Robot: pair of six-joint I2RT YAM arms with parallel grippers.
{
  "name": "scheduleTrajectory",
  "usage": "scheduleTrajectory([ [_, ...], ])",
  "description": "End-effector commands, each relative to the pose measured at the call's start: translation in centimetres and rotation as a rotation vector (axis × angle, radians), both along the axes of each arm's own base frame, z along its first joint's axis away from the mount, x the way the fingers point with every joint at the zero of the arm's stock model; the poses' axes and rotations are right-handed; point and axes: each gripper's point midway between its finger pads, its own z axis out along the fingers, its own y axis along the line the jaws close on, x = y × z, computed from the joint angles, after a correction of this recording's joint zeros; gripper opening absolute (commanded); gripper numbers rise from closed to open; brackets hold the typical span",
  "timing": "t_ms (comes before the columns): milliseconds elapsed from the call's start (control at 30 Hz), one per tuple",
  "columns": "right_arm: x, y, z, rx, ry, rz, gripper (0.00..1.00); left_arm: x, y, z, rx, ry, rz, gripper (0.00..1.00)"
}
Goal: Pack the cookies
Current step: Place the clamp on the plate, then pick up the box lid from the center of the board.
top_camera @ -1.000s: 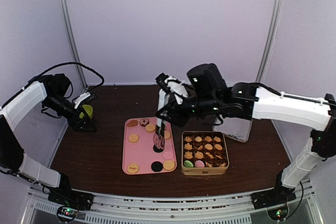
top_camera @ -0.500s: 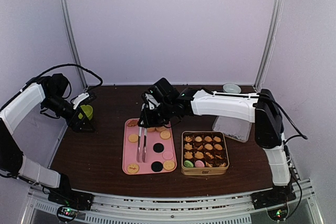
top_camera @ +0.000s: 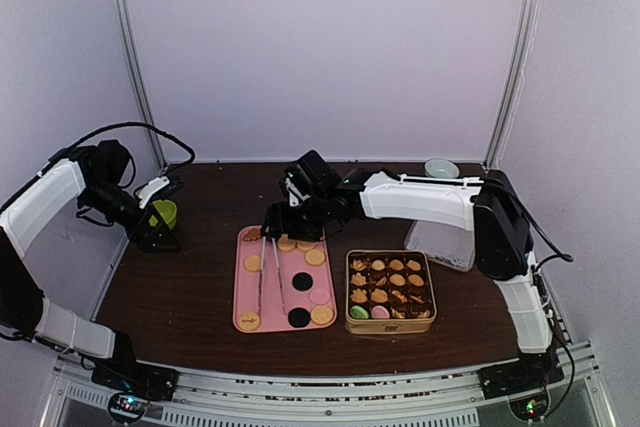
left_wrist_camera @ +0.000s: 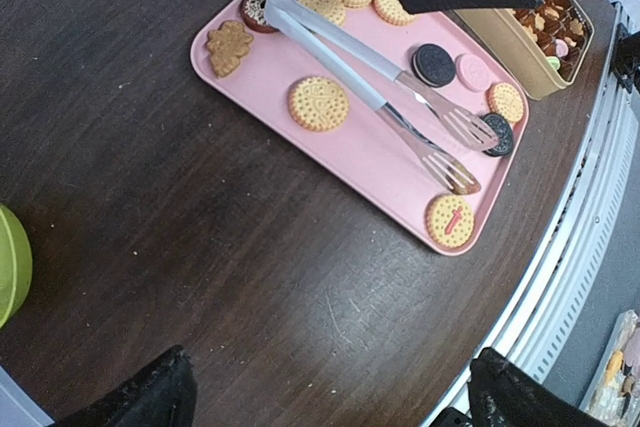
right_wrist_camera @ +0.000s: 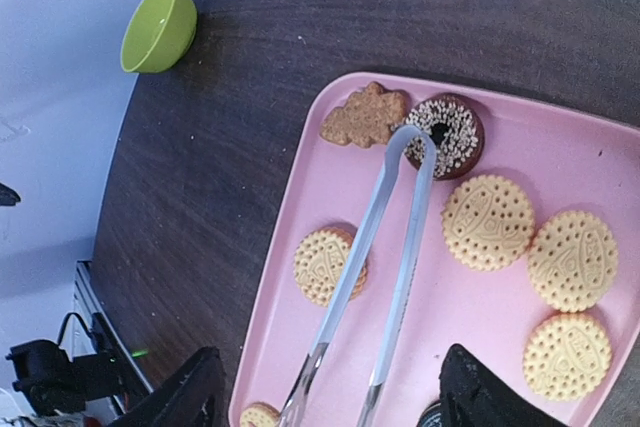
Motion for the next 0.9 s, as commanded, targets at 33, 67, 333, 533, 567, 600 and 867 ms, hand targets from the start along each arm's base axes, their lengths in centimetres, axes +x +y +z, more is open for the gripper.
scheduleTrajectory([
  [33,1.5,-2.5,5.3,-0.028,-0.149,-0.042,0.97,0.5,0.5,0.2,0.017,-0.035,0.036,0.98],
  [67,1.6,-3.5,6.4,-0.054,-0.192,-0.046,1.00,0.8,0.7,0.3,0.027,-0.045,0.047,0.98],
  [333,4.3,-19.4,12.5,-0.355,-0.408,-0.397,1.00,3.2,3.7,1.0,0.174,-0.164,0.196,0.98],
  [533,5.7,-32.1,7.2,-0.571,-0.290,-0.621,1.00,4.9,5.4,0.7,0.250,-0.173,0.279,0.98],
  [567,6.0,-33.2,6.3,-0.595,-0.279,-0.635,1.00,5.1,5.5,0.7,0.254,-0.175,0.290,0.98],
  [600,6.3,-34.0,5.3,-0.617,-0.257,-0.648,1.00,5.3,5.6,0.7,0.258,-0.174,0.300,0.98],
  [867,9.2,-34.6,-2.2,-0.669,-0.072,-0.655,0.81,5.0,6.3,0.0,0.295,-0.154,0.316,0.98],
])
